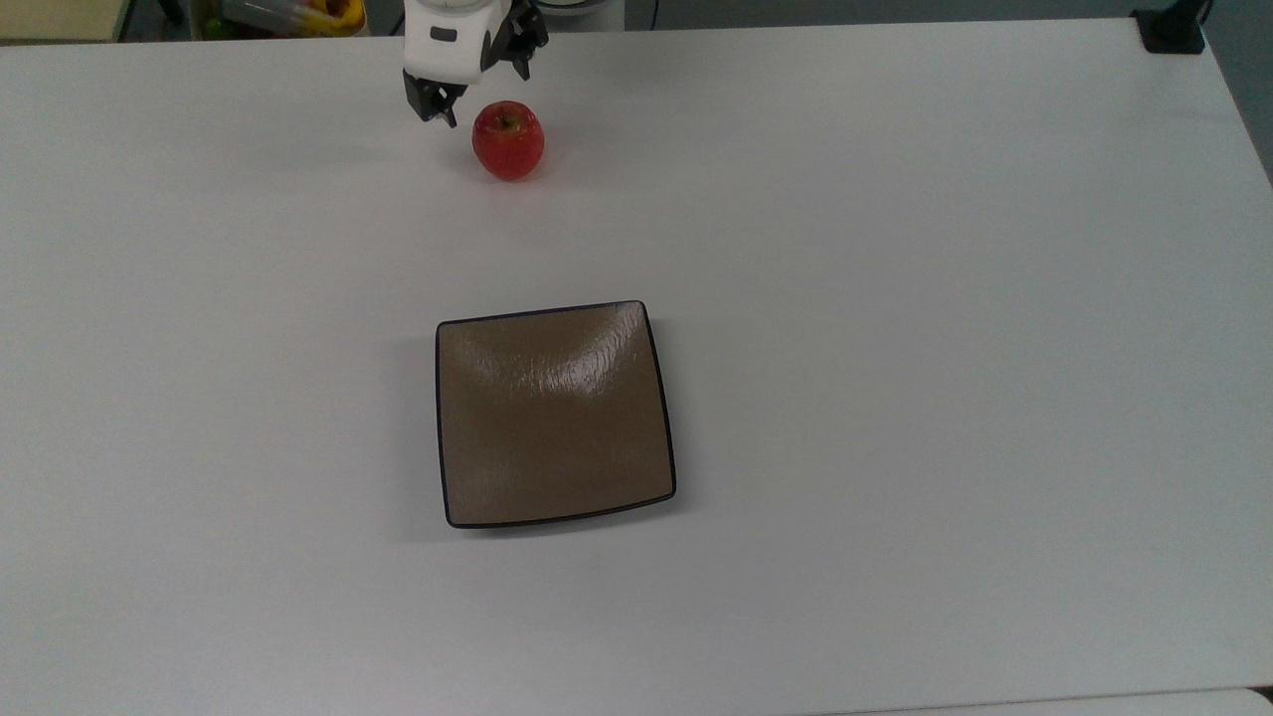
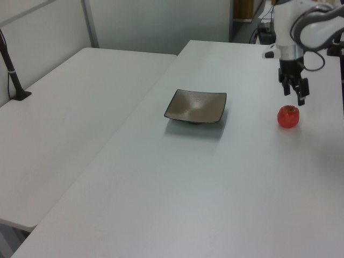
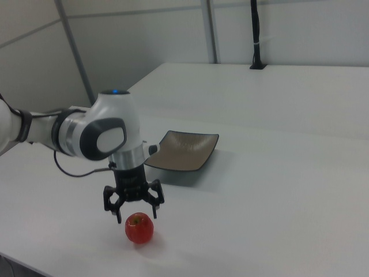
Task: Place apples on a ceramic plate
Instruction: 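Close the gripper around the red apple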
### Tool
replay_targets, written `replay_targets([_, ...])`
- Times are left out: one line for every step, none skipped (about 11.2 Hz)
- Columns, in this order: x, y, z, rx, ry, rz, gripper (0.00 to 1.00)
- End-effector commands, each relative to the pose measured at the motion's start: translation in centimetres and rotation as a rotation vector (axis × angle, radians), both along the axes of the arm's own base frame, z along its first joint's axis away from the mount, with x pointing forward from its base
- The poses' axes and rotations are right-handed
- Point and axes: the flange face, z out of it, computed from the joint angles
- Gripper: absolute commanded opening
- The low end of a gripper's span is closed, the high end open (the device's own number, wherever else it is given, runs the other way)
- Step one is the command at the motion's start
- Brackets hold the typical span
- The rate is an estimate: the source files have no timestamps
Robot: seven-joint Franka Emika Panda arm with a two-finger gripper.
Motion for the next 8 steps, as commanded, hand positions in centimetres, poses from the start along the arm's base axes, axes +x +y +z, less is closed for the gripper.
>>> replay_targets([-2.3,1.0,-2.9,-0.026,-0.063,0.057,1.0])
replay_targets([-2.6,1.5,-4.1,-0.032,-0.089,0.08,1.0])
replay_targets([-2.8,1.9,-5.1,-0.03,-0.107,0.089,1.0])
replay_targets([-2.7,2.6,-5.8,-0.038,-0.118,0.095,1.0])
replay_targets([-2.5,2.9,-6.5,-0.055,-0.126,0.093,1.0])
replay_targets([-2.3,3.0,-6.9,-0.079,-0.132,0.098,1.0])
replay_targets([-2.3,3.1,-7.1,-0.089,-0.131,0.098,1.0])
replay_targets([-2.3,3.1,-7.3,-0.098,-0.13,0.111,1.0])
